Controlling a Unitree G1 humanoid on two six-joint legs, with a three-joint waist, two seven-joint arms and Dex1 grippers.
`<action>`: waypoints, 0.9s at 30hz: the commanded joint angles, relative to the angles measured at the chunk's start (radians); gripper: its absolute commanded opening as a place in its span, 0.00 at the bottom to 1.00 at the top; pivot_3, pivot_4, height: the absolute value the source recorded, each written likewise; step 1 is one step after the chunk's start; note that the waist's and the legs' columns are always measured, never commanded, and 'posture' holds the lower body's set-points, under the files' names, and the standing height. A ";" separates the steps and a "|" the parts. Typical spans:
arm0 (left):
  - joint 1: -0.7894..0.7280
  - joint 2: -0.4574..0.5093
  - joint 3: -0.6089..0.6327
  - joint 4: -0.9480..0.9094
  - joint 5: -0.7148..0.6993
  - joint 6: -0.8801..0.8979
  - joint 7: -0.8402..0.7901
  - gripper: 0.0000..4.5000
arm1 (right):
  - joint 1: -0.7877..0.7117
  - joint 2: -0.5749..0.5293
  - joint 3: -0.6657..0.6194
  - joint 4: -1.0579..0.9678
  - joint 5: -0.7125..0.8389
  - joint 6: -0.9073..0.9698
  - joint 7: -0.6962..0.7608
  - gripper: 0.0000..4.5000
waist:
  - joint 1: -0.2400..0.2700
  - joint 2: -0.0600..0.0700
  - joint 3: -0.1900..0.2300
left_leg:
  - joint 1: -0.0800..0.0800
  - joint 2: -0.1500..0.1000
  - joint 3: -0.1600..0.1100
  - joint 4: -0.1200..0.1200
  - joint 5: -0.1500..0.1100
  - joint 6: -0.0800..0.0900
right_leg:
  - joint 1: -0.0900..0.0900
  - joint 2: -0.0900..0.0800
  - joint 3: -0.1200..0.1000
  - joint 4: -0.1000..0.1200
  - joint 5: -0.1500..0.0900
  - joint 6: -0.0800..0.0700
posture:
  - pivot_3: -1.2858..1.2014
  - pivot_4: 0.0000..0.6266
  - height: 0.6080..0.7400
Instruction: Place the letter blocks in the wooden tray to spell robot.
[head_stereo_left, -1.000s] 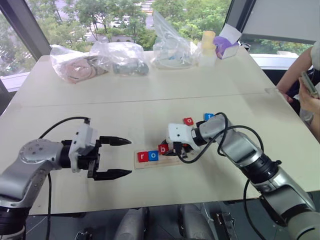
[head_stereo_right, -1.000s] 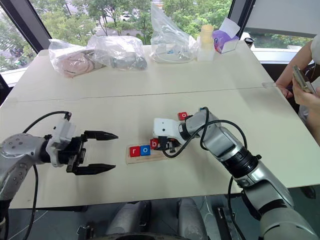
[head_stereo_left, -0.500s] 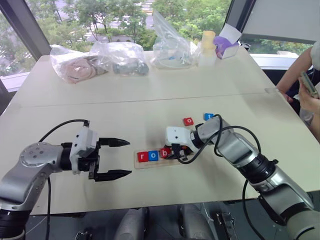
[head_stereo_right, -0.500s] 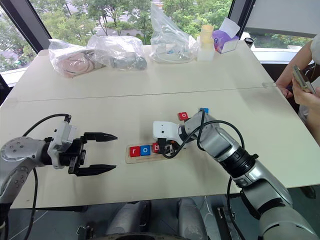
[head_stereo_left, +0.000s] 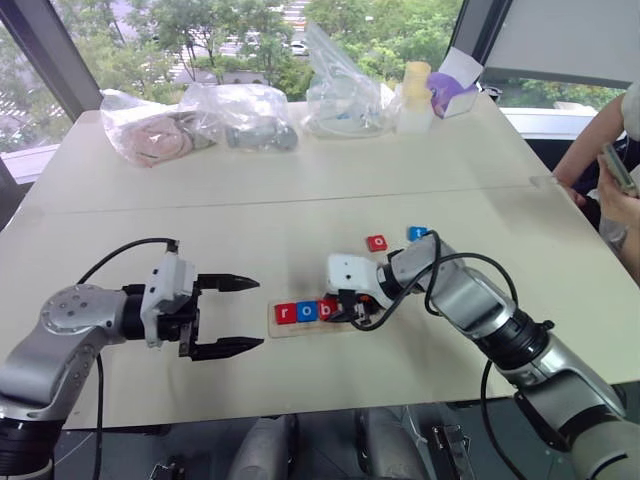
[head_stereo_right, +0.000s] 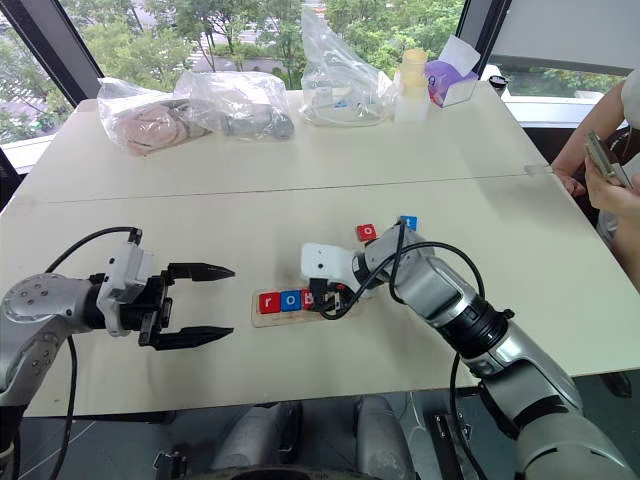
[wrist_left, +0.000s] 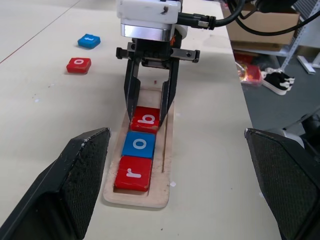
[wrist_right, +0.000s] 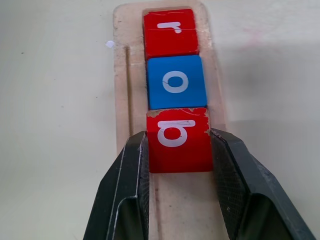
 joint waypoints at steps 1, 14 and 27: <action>-0.012 -0.003 0.012 -0.004 -0.001 -0.017 0.006 1.00 | -0.007 0.011 -0.001 -0.034 0.010 0.001 -0.006 0.26 | 0.000 0.000 0.000 | 0.000 0.000 0.000 0.000 0.000 0.000 | 0.000 0.000 0.000 0.000 0.000 0.000 | 0.52 0.24 1.00; -0.008 -0.010 0.008 -0.011 0.001 -0.021 0.021 1.00 | -0.034 -0.003 -0.061 -0.054 0.034 0.022 -0.021 0.98 | 0.000 0.000 0.000 | 0.000 0.000 0.000 0.000 0.000 0.000 | 0.000 0.000 0.000 0.000 0.000 0.000 | 0.52 0.24 1.00; 0.002 -0.038 -0.007 -0.024 0.004 -0.025 0.047 1.00 | -0.077 0.153 -0.439 0.012 -0.034 0.511 -0.596 0.98 | 0.001 0.000 0.000 | 0.000 0.000 0.000 -0.003 0.000 -0.001 | -0.002 -0.001 0.000 0.000 0.000 -0.001 | 0.52 0.24 1.00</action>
